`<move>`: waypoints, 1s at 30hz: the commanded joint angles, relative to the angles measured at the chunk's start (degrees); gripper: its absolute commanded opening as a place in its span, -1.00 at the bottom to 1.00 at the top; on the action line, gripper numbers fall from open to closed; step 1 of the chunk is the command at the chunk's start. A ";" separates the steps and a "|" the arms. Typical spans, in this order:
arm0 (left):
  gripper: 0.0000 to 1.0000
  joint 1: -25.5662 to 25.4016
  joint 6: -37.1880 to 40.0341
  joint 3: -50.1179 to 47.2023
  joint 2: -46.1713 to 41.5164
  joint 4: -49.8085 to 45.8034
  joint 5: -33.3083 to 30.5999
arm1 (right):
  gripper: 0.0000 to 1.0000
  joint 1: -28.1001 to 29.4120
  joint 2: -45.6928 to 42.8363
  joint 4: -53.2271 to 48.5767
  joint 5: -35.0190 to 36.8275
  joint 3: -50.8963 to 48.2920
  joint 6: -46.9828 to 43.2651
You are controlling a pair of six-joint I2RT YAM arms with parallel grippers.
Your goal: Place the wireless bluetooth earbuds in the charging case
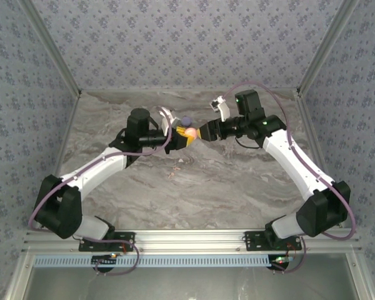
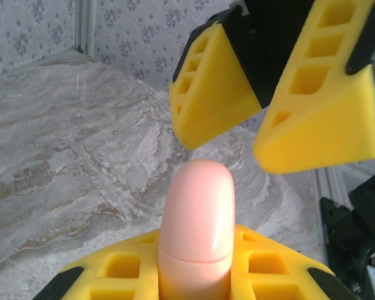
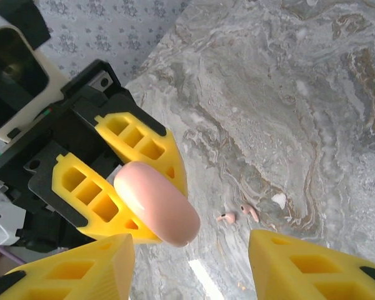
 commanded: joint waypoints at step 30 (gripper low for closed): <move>-0.81 -2.54 12.13 -1.17 -3.44 1.57 4.90 | 0.09 2.21 -0.35 -4.16 8.00 3.22 -1.82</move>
